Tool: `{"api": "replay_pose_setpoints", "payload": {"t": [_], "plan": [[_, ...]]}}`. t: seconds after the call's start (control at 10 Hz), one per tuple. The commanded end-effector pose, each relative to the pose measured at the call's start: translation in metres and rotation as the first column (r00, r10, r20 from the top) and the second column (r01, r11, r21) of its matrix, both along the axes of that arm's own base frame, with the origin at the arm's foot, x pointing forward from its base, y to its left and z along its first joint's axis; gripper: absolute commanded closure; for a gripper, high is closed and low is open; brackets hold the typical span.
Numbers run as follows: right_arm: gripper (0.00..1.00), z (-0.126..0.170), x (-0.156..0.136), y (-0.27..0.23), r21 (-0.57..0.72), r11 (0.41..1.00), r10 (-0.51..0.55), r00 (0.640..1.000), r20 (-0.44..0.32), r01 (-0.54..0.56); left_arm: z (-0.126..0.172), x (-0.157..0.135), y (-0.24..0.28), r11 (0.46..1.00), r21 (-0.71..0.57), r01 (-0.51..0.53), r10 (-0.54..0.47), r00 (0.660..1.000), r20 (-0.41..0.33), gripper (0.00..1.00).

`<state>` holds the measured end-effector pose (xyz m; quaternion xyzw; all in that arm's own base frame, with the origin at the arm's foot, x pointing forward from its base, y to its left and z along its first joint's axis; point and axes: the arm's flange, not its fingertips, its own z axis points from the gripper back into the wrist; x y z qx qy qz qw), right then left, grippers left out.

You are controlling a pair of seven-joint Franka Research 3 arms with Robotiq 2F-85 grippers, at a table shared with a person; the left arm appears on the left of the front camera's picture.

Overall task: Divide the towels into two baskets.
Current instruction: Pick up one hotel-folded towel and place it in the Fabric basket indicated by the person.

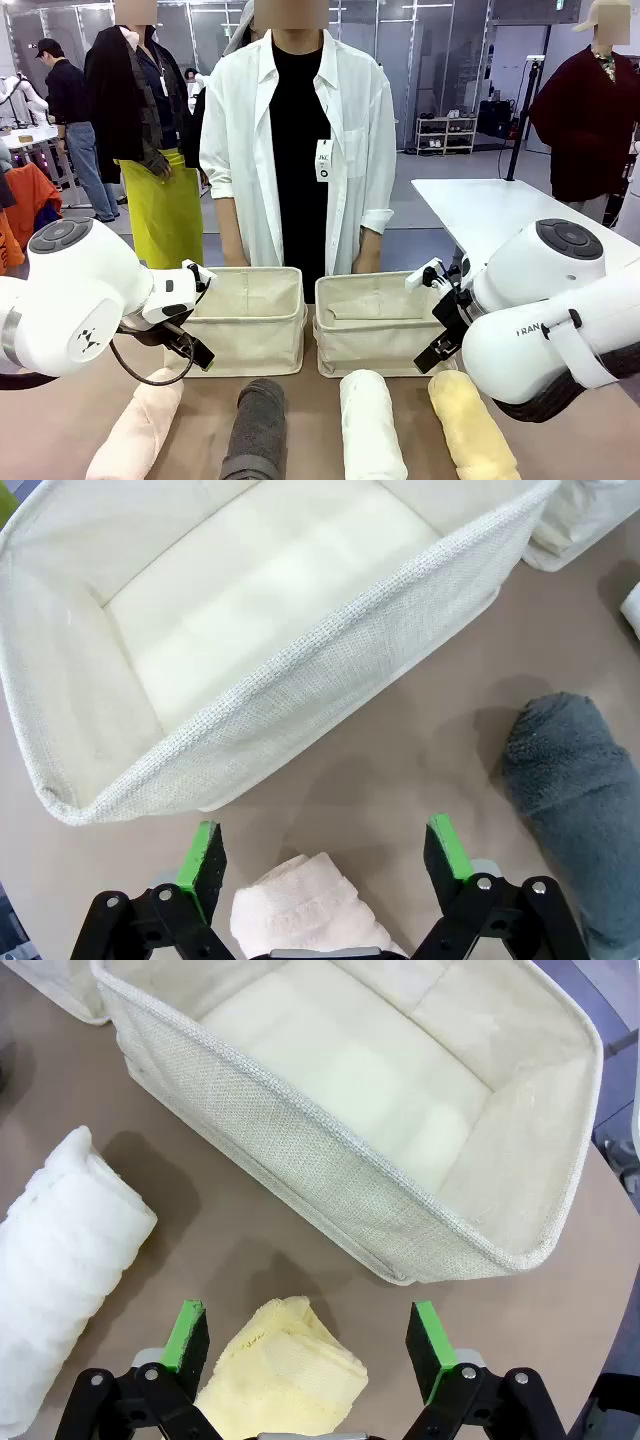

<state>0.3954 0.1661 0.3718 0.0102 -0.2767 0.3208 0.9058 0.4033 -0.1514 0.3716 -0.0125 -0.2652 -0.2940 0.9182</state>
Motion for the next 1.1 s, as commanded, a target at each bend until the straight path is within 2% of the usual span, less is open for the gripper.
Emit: {"api": "replay_pose_setpoints", "payload": {"t": [0.0,0.9,1.0], "plan": [[0.00,0.000,0.000,0.000,0.000,1.000,0.000,1.000,0.000,0.000,0.000,0.000,0.000,1.000,0.000,0.000,0.000,1.000,0.000,0.00],[0.00,0.000,0.000,-0.001,-0.001,1.000,0.000,1.000,0.000,0.000,0.000,0.000,-0.001,1.000,0.000,0.001,-0.001,1.000,0.000,0.00],[0.00,0.017,-0.001,-0.010,0.053,0.999,0.014,0.998,-0.061,-0.011,0.011,0.002,0.004,0.999,-0.033,0.007,-0.009,0.999,-0.041,0.00]]}}
